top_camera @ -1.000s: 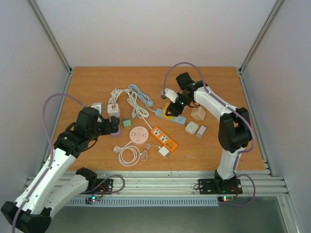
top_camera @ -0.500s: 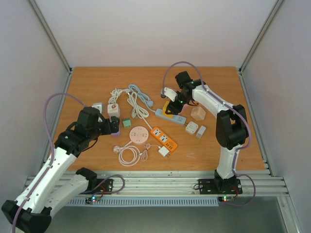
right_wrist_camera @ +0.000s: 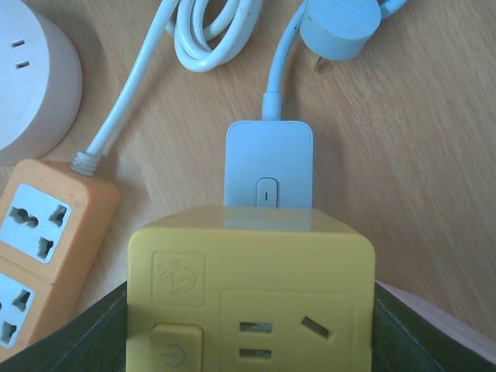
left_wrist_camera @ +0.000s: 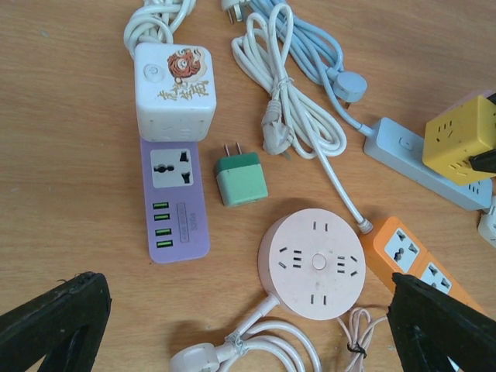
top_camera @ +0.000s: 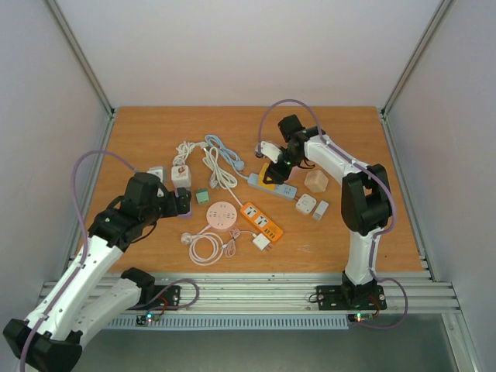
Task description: Insert the plug
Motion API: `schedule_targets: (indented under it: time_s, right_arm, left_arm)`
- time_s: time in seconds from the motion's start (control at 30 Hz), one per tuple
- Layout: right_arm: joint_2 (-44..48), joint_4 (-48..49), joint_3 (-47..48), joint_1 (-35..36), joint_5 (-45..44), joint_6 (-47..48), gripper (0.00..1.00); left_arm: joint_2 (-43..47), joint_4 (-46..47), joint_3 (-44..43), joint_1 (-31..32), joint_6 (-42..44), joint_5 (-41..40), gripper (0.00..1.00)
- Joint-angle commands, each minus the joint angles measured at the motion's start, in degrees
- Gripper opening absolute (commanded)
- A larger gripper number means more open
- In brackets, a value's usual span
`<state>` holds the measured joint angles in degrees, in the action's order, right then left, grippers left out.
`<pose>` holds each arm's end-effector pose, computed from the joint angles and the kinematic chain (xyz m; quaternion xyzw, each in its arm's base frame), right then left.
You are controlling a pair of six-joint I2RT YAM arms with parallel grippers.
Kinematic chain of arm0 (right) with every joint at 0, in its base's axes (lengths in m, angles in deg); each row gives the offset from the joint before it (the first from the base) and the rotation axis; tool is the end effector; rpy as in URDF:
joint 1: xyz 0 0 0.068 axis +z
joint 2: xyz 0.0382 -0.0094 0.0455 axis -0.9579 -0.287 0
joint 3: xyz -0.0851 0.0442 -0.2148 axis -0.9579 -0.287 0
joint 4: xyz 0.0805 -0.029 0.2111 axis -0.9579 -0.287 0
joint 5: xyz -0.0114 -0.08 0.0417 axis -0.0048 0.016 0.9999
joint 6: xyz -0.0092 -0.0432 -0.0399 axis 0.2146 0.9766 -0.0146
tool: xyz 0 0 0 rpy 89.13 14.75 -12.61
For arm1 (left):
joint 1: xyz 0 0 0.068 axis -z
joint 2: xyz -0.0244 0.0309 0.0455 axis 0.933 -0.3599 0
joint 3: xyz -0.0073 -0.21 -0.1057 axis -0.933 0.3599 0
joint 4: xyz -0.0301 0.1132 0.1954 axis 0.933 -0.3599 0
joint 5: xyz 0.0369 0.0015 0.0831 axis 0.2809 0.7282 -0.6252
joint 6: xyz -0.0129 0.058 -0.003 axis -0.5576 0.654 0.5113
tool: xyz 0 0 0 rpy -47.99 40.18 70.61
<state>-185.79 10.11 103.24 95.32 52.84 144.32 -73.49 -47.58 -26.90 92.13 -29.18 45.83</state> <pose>0.3273 0.1511 0.1893 -0.7152 0.6500 0.1226 0.2260 0.1439 -0.0591 0.2593 -0.0431 0.9153 -0.1468 0.3727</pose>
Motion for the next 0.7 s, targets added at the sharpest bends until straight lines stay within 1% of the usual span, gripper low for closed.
schedule_targets:
  time_s: [0.0, 0.23, 0.33, 0.47, 0.67]
  right_arm:
    - [-2.38, -2.06, 0.95, -0.66, -2.81, 2.73, 0.25]
    - [-1.34, -3.65, 2.61, -1.78, -0.44, 2.19, 0.25]
    - [-2.2, -5.37, 4.27, -1.78, 0.08, 1.63, 0.25]
    - [-3.52, -6.02, 4.54, -1.7, 1.61, 1.29, 0.26]
    - [-5.35, -4.22, 2.9, -1.61, 0.86, 0.04, 0.26]
  left_arm:
    - [1.14, 0.58, 1.48, -0.16, -1.44, 1.12, 0.98]
    - [0.96, -0.94, 0.88, -0.24, -1.28, 1.31, 0.98]
    - [1.58, -3.53, -0.52, -0.23, -1.36, 1.23, 0.98]
    - [4.26, -7.86, -1.84, -0.28, -0.05, -0.79, 0.98]
    - [8.05, -7.37, -0.59, -0.25, 1.13, -3.03, 0.98]
